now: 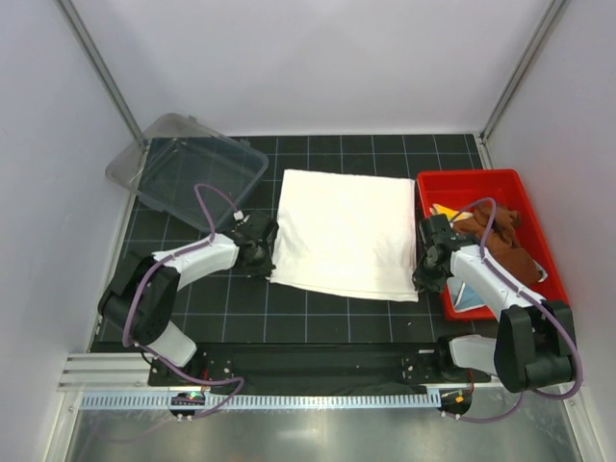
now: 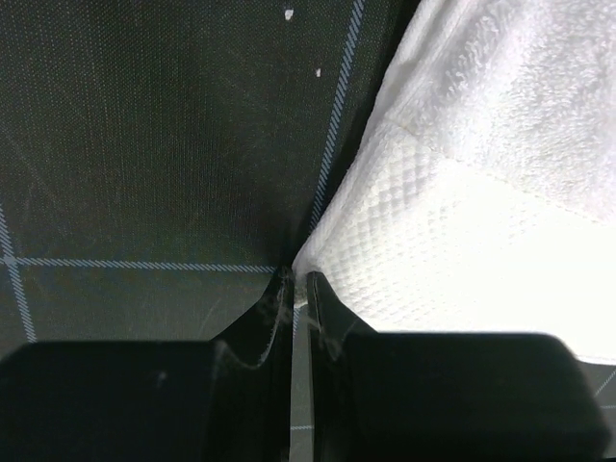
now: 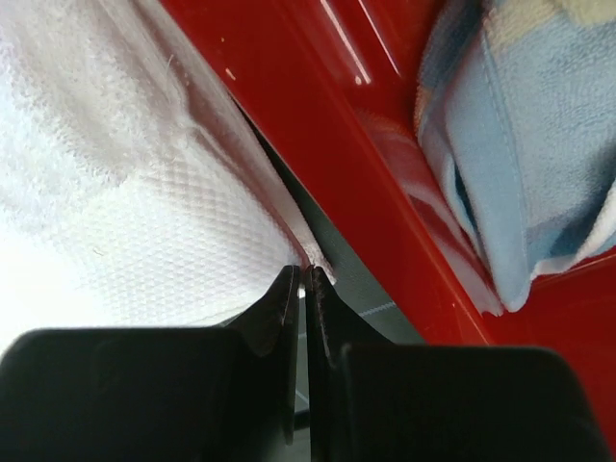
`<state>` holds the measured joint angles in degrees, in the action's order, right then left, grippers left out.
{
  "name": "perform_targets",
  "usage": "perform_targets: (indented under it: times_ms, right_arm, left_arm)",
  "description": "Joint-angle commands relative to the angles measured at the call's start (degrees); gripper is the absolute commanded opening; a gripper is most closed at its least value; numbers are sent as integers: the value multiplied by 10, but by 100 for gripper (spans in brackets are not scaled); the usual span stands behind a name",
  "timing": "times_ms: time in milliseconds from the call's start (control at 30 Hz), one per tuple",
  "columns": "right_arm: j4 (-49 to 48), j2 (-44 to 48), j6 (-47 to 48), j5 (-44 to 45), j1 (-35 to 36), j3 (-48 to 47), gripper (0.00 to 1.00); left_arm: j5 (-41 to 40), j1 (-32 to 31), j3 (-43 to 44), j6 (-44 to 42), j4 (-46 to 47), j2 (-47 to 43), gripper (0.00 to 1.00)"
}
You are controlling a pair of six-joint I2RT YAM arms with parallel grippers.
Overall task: Fold and stack the towels
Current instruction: Fold the towel
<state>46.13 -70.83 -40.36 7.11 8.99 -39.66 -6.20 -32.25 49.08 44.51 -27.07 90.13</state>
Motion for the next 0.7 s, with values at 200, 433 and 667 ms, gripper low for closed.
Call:
perform_targets:
  times_ms: [200, 433, 667]
  right_arm:
    - [-32, 22, -28, 56, -8, 32, 1]
    - [95, 26, -1, 75, -9, -181, 1]
    - [136, 112, -33, 28, -6, -143, 1]
  left_arm:
    - [-15, 5, -13, -12, -13, -37, 0]
    - [4, 4, 69, -13, -69, -69, 0]
    - [43, 2, -20, -1, 24, -60, 0]
